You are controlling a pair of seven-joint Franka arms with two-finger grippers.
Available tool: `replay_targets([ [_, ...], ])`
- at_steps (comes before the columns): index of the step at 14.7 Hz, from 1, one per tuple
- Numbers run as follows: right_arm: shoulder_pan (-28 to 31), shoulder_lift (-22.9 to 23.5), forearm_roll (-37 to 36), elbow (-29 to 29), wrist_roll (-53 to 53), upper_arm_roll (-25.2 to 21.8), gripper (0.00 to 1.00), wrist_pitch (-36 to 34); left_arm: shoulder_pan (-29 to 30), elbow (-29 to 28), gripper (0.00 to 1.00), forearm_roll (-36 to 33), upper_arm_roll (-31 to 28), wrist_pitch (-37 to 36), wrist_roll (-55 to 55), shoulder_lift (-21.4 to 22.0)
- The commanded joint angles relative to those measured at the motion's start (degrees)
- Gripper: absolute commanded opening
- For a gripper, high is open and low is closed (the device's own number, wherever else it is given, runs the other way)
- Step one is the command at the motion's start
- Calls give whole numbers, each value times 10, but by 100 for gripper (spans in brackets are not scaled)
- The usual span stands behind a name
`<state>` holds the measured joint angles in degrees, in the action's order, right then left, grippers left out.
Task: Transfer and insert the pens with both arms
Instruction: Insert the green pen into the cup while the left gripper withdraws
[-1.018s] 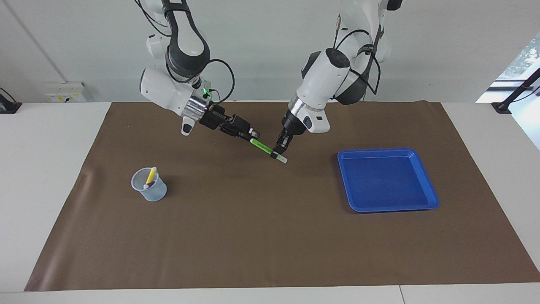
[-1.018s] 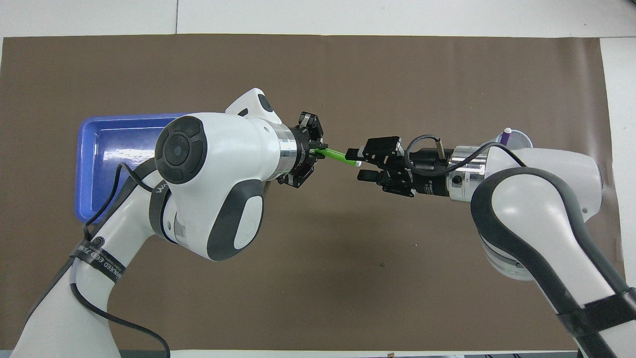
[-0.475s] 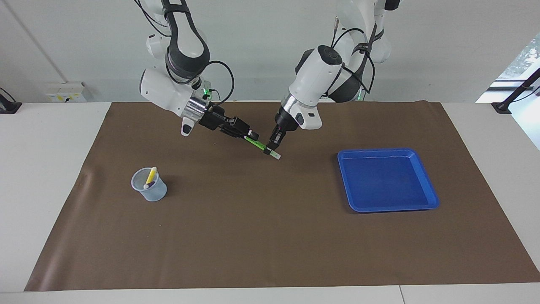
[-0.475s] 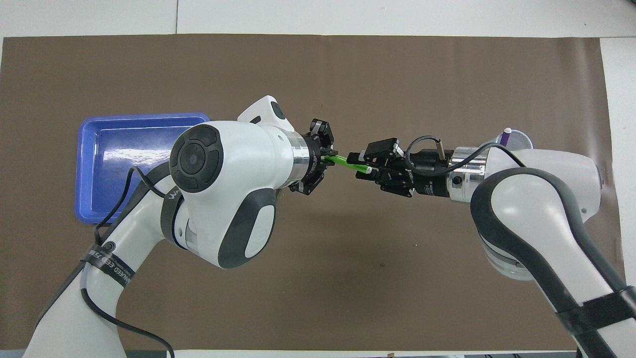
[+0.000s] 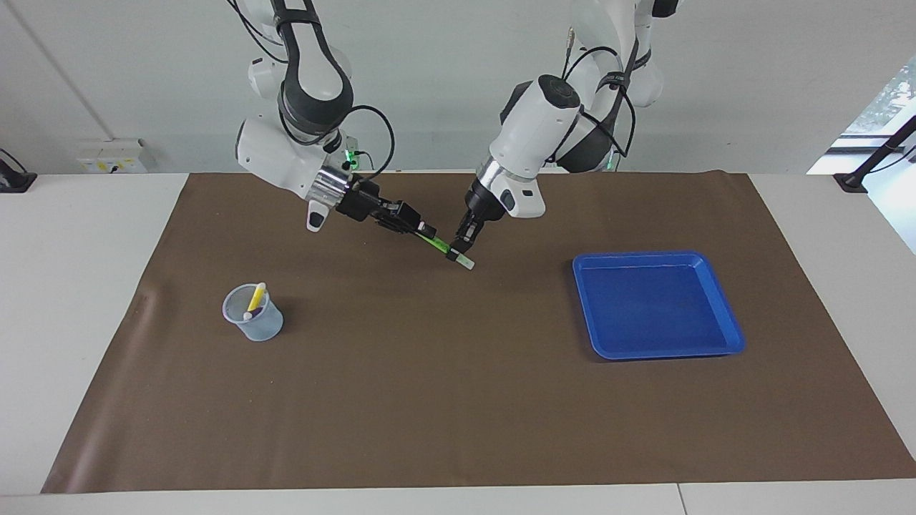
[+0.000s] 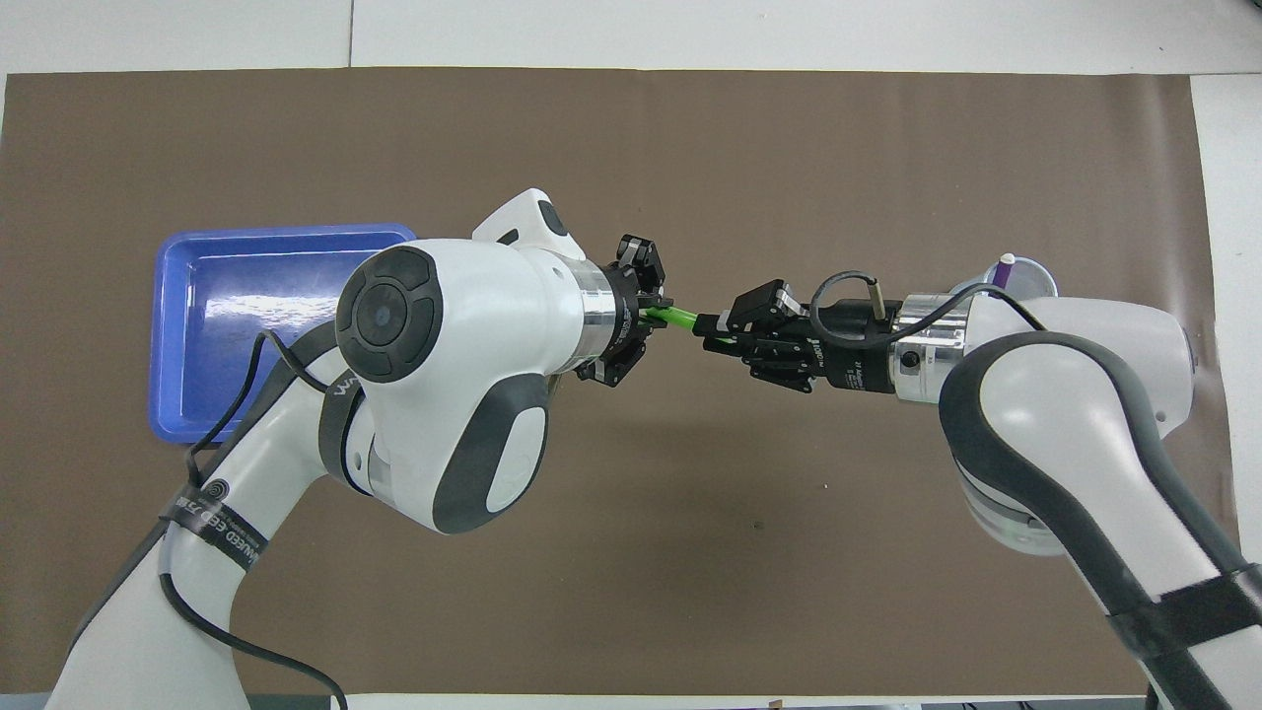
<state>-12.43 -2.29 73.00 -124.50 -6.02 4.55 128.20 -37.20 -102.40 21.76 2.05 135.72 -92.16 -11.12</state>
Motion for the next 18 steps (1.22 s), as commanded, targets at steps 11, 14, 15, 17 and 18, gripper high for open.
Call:
replay_targets([
  [11, 178, 73, -361, 259, 59, -2, 0, -361, 84, -5, 100, -30, -13, -123, 315, 27],
  [14, 209, 84, -497, 316, 195, -2, 0, -415, 137, -7, 100, -57, -13, -157, 454, 32],
  [15, 213, 85, -557, 330, 264, -2, 0, -417, 158, -7, 100, -80, -13, -172, 501, 34],
  [17, 212, 93, -665, 344, 380, -1, 0, -407, 199, -7, 100, -103, -13, -206, 592, 45],
  [18, 211, 94, -701, 342, 431, -1, 0, -377, 220, -7, 100, -105, -13, -221, 637, 50],
])
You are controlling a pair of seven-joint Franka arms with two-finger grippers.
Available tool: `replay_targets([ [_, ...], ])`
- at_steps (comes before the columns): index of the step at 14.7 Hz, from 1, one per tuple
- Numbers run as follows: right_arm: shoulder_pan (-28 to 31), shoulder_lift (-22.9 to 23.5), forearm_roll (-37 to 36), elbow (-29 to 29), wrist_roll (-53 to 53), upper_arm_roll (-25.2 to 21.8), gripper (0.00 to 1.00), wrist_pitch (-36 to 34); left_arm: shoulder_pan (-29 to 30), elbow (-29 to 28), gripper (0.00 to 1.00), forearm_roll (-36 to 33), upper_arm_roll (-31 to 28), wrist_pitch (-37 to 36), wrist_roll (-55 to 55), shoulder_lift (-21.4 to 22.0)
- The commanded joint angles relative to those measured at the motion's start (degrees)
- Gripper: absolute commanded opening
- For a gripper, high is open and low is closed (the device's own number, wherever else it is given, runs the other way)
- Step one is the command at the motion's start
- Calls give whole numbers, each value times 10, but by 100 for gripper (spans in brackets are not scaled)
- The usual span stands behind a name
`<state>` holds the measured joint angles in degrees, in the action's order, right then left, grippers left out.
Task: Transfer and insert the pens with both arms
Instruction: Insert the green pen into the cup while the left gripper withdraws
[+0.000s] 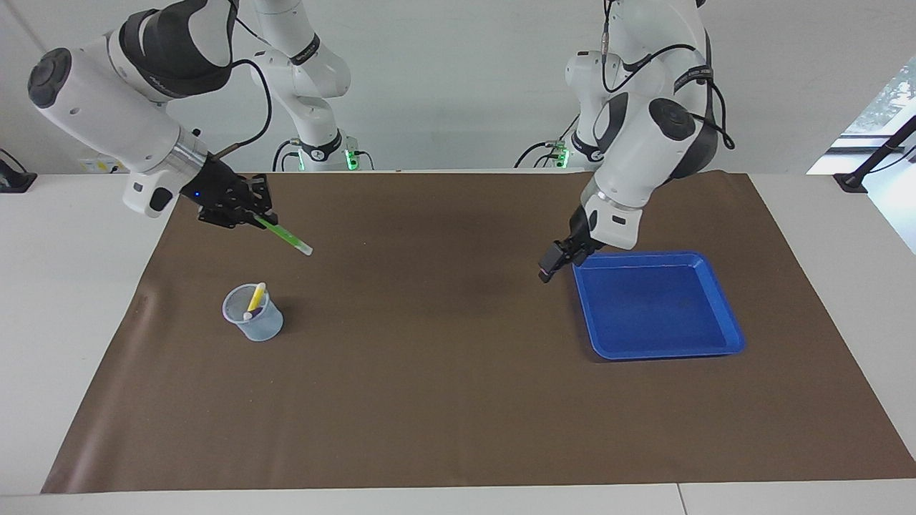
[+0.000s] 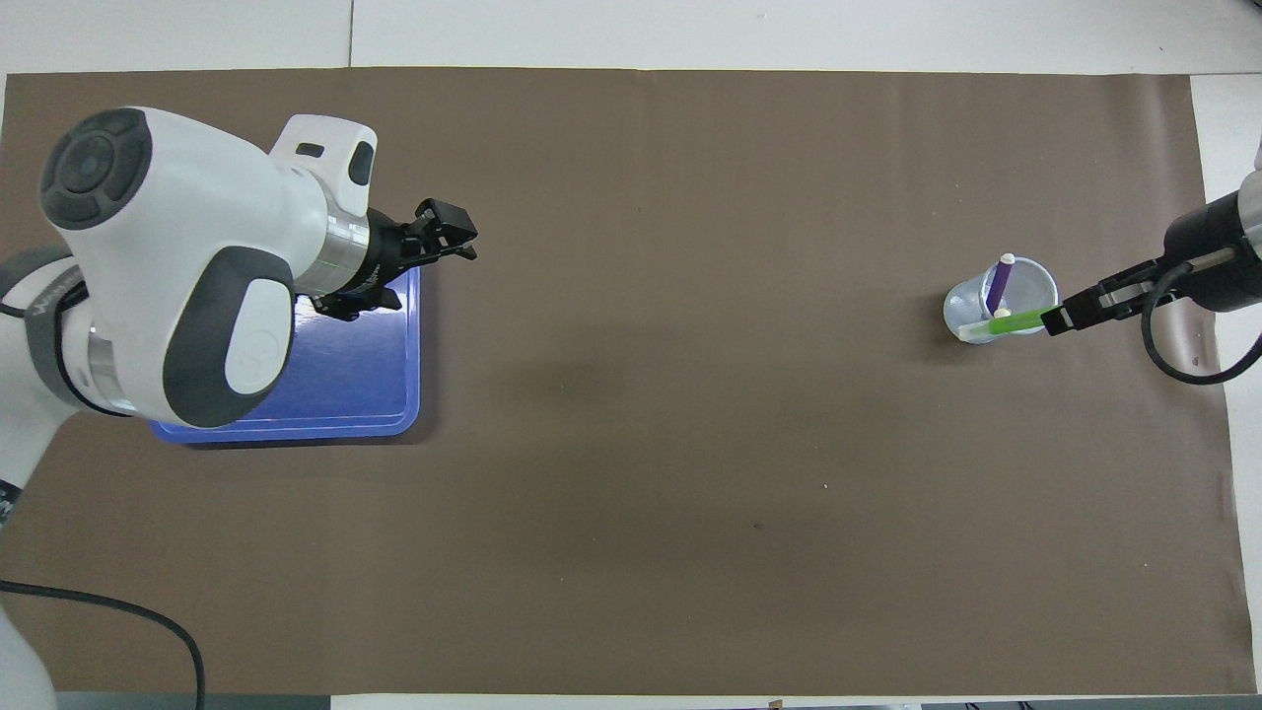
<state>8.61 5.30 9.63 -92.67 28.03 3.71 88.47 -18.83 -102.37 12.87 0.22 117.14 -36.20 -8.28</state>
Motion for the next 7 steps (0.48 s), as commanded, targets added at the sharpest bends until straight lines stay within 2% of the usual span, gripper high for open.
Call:
replay_targets([
  [1, 2, 17, -85, 11, 125, 7, 0, 50, 60, -6, 100, -17, 5, -44, 116, 28],
  [7, 4, -16, -144, -128, 185, 7, 0, 235, 149, -1, 100, -71, 5, -122, 278, 69],
])
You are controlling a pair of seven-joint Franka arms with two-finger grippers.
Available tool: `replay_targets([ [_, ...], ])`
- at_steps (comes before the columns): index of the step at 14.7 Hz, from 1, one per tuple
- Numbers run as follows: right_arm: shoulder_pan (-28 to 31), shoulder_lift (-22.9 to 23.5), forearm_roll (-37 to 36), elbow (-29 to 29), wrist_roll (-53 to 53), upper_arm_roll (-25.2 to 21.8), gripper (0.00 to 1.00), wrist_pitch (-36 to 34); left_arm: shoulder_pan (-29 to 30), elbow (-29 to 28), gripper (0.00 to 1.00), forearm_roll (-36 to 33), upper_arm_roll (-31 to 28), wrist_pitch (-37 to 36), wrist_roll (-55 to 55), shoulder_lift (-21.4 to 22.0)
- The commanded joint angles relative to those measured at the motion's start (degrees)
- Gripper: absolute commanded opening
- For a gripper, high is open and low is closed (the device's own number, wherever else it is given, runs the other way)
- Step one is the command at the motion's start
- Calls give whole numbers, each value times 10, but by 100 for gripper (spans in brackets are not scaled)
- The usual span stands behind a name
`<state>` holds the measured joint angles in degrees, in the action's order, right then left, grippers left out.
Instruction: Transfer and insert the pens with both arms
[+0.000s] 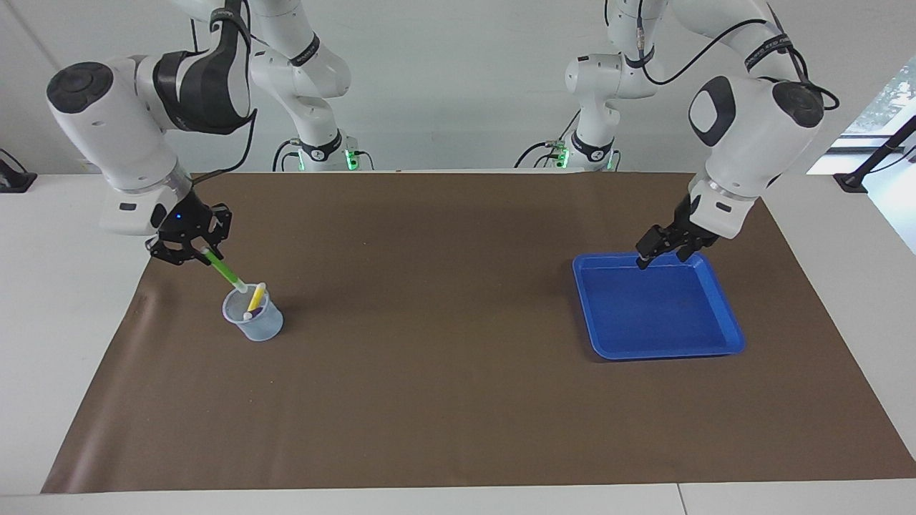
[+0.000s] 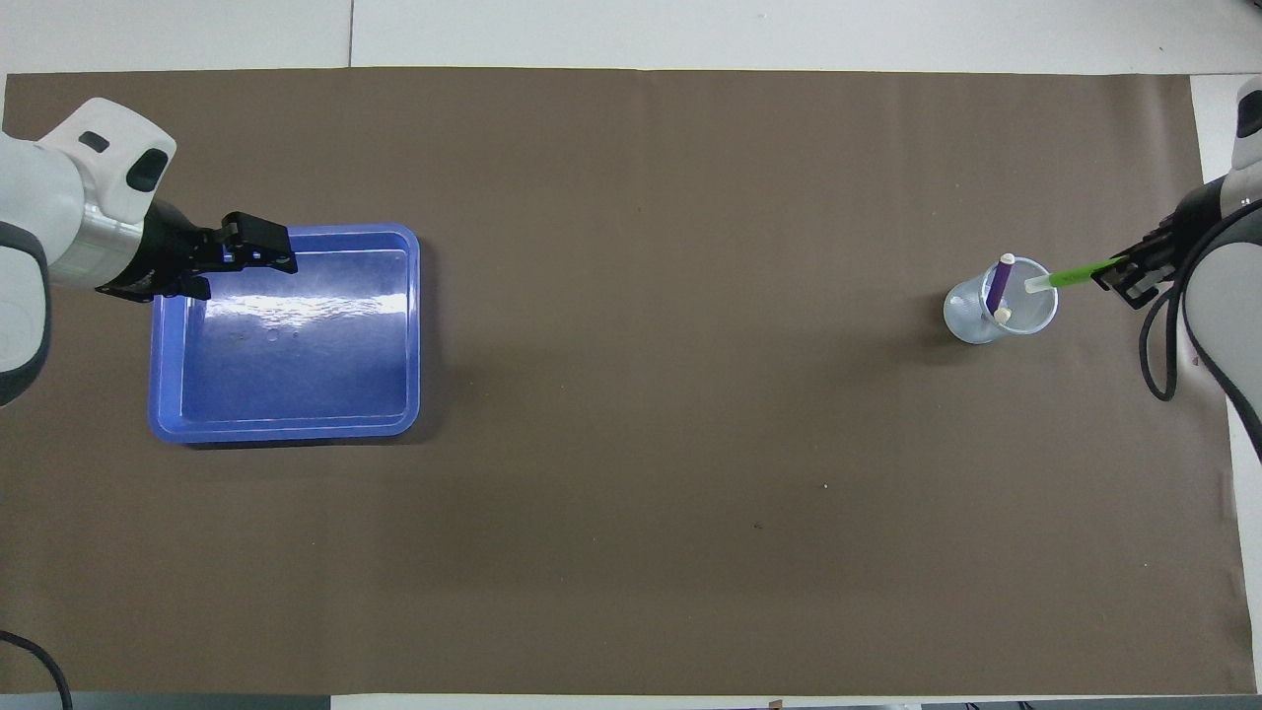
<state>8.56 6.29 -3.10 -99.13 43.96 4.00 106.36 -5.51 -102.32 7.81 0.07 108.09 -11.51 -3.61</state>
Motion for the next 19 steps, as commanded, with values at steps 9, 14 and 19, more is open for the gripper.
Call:
replay_targets([
  [9, 15, -45, -17, -128, 38, 4, 69, 89, 39, 114, 100, -53, 3, -198, 76, 38],
  [14, 8, -34, -6, -31, -16, 9, 100, -6, 55, 105, 100, -53, 3, -214, 81, 48],
  [19, -5, -43, -2, 115, -257, 57, 100, -212, 48, 87, 100, -53, 4, -201, 81, 55],
])
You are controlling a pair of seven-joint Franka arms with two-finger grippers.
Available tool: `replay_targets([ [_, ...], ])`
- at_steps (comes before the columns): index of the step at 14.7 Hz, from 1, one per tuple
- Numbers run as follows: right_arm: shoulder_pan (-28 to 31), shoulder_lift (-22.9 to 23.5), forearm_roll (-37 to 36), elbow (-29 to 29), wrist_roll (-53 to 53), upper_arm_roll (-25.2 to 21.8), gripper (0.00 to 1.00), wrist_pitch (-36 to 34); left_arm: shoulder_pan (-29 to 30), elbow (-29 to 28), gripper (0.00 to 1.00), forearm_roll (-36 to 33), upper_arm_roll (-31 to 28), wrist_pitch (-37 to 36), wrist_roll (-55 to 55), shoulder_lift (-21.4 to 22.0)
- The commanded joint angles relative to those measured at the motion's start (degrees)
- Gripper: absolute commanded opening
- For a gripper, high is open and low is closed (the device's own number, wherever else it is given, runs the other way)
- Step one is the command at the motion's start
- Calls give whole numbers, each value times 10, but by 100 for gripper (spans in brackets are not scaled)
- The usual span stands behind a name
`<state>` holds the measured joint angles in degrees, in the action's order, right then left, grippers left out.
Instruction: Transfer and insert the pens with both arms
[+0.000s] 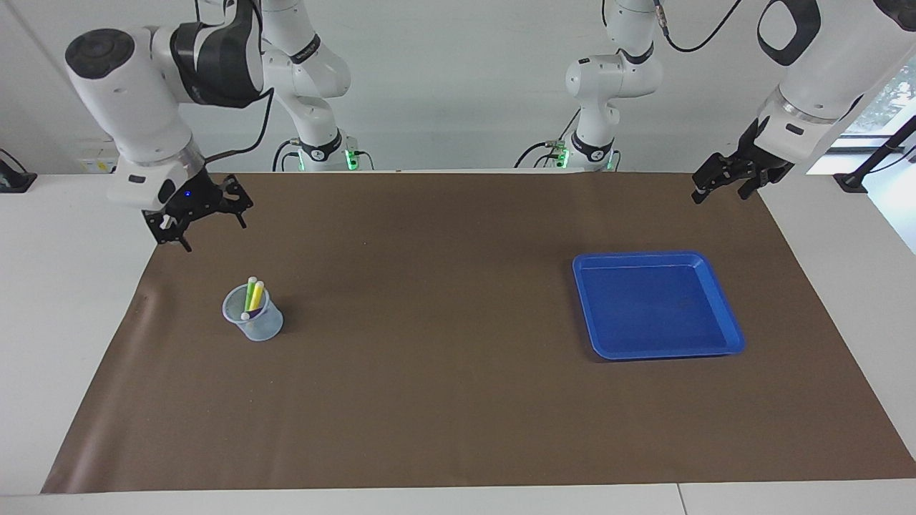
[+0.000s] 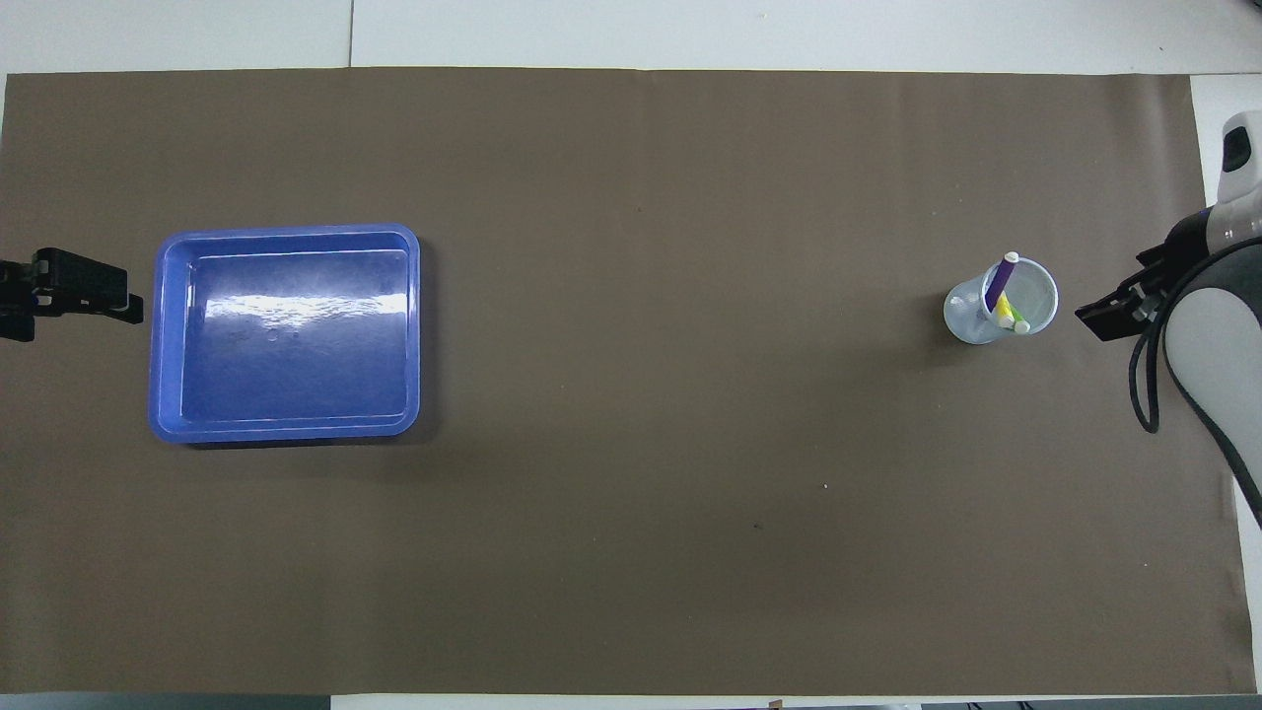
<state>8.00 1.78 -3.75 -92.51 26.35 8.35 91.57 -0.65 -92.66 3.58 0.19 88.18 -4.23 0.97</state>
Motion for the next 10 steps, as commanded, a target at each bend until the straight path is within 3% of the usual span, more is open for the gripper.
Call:
replay_targets([
  [1, 2, -7, 19, 61, -120, 13, 100, -92, -1, -12, 100, -10, 2, 4, 9, 11],
  [4, 9, -25, 38, 55, -205, 11, 100, -116, -1, -15, 100, -10, 6, 2, 6, 11],
  [8, 23, -29, 31, 38, -208, 10, 100, -99, -2, -16, 100, -10, 9, 1, -1, 11],
  [10, -20, -31, 29, 36, -214, -29, 100, -103, -2, -17, 100, -10, 9, 3, -1, 12],
])
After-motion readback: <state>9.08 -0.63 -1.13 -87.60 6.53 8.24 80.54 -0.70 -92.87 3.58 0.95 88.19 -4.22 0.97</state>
